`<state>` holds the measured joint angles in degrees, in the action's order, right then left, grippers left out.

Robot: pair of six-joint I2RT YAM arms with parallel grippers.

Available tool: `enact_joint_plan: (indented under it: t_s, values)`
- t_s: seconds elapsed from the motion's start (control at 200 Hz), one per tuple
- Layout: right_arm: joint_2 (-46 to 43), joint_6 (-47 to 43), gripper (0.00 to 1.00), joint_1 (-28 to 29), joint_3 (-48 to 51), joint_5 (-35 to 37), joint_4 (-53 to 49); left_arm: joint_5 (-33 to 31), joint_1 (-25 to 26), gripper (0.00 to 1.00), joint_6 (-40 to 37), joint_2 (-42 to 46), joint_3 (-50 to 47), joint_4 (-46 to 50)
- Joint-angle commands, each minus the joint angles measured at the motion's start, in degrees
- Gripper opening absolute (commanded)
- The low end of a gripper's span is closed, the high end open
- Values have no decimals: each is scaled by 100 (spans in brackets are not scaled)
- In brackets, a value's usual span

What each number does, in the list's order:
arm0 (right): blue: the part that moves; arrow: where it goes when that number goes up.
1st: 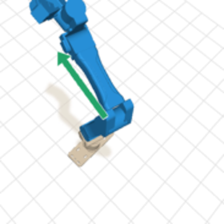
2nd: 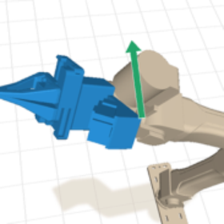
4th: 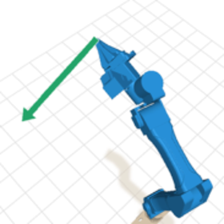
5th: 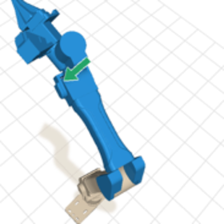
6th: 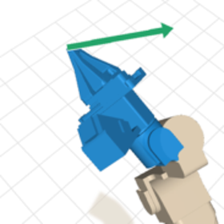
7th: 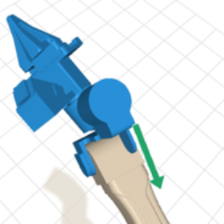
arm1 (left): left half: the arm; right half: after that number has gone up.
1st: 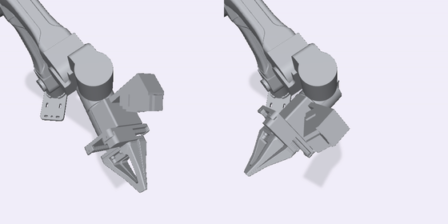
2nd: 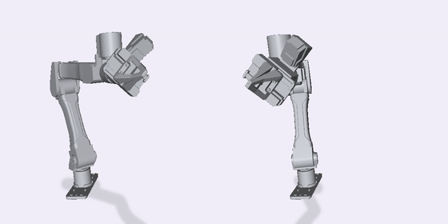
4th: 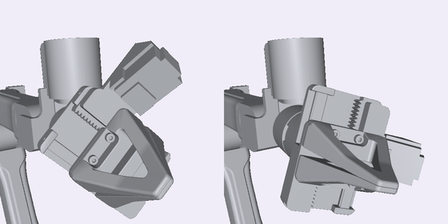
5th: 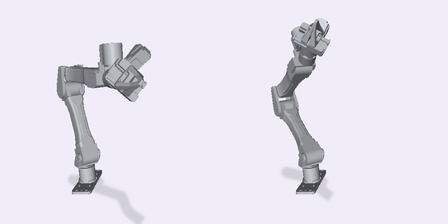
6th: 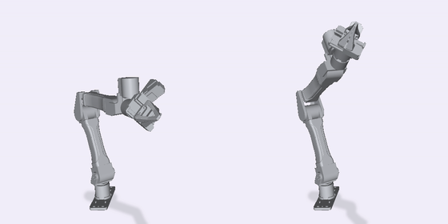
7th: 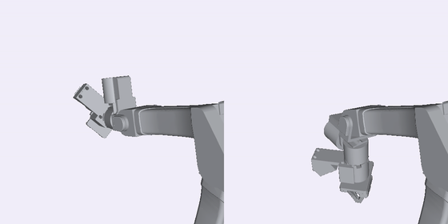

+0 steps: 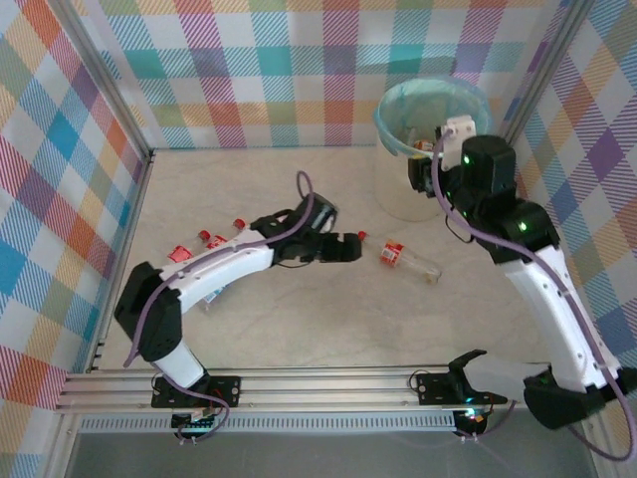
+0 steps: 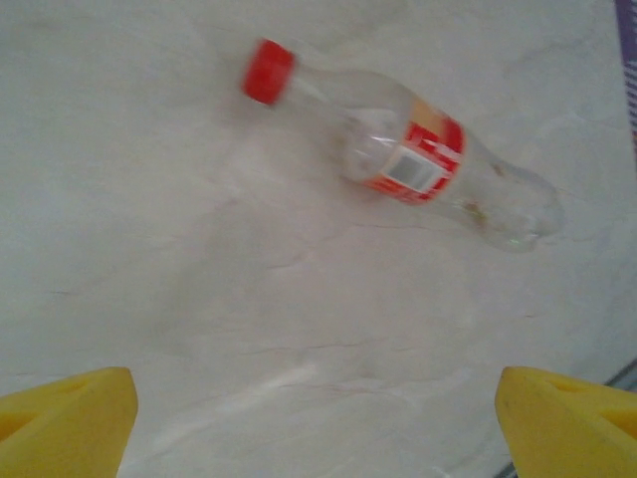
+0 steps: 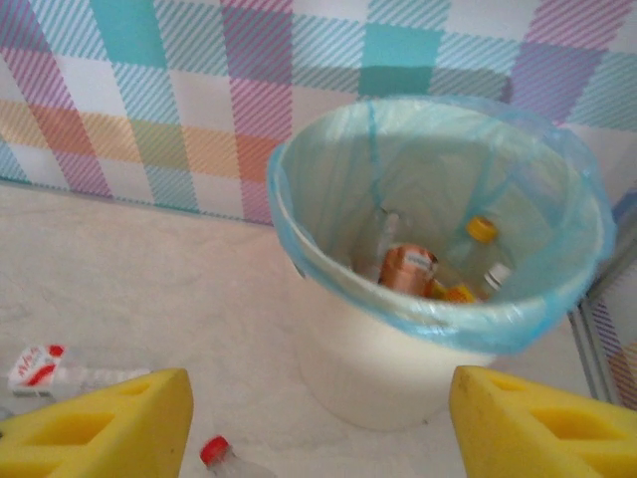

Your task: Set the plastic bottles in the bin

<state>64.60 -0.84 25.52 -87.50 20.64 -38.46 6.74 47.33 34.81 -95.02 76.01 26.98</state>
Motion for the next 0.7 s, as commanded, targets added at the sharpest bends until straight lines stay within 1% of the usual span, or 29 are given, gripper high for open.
enact_joint_plan:
  t_s: [0.0,0.035,0.15,0.225,0.305,0.41,0.475,0.595,0.7]
  values:
    - [-604,-225,73,-21,609,463,343,-150,341,93,909,-448,419,-287]
    - [-824,-355,74,-29,821,645,403,-179,444,94,1057,-623,562,-334]
    - [-1274,-426,76,-47,1188,882,360,-243,709,95,1669,-1300,1128,-394]
    - [-1520,-426,79,-64,1373,901,277,-128,790,95,2293,-1857,1730,-159]
    - [-1764,-426,79,-73,1508,891,199,79,884,96,2717,-2379,2272,-77]
    - [-2003,-419,80,-82,1563,896,78,-151,1027,97,3221,-2811,2707,-12]
    - [-2123,-240,80,-82,1569,802,-2,-328,1076,97,3672,-3073,3017,340]
    - [-2275,40,79,-82,1646,582,-88,-262,1114,97,4033,-3532,3564,568]
    - [-2289,123,78,-82,1730,452,-118,-417,1168,98,4134,-3850,4052,754]
